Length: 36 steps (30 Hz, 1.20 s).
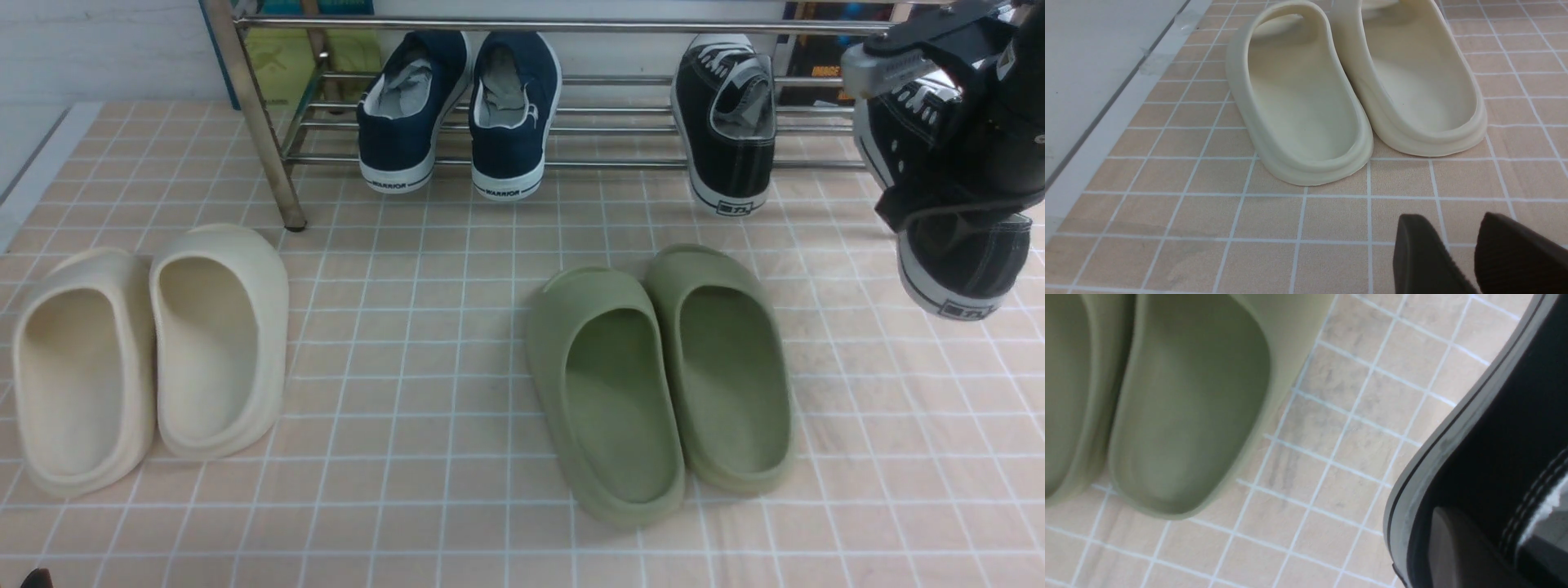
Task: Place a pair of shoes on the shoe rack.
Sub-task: Use the right arm to put a shoe into the shoe rack
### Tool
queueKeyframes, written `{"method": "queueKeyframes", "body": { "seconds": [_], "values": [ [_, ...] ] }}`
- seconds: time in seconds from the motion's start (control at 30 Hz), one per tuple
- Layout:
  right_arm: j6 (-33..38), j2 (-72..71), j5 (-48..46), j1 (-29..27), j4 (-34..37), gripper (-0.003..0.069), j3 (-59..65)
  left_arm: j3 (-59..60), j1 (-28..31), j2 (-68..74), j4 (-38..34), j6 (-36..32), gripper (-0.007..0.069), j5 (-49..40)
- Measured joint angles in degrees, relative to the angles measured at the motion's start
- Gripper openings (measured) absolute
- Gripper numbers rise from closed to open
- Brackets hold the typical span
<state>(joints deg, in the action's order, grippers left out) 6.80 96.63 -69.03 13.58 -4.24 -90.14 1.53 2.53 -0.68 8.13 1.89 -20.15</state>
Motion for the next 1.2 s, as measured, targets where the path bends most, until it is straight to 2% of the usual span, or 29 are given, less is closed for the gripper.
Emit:
{"method": "queueKeyframes", "body": {
  "seconds": [0.3, 0.57, 0.8, 1.2],
  "values": [
    [1.4, 8.7, 1.8, 0.0, -1.8, 0.0015, -5.2, 0.0, 0.0, 0.0, 0.0, 0.1, 0.0238, 0.0],
    [1.5, 20.0, 2.1, 0.0, -6.4, 0.0008, -23.1, 0.0, 0.0, 0.0, 0.0, 0.0, 0.0238, 0.0],
    [1.6, 31.2, 0.8, -1.0, -7.2, 0.0008, -37.8, 0.0, 0.0, 0.0, 0.1, 0.0, 0.0238, 0.0],
    [1.7, 34.8, 4.0, -1.5, -4.8, 0.0008, -41.4, 0.0, 0.0, 0.0, 0.1, 0.0, 0.0238, 0.0]
  ]
}}
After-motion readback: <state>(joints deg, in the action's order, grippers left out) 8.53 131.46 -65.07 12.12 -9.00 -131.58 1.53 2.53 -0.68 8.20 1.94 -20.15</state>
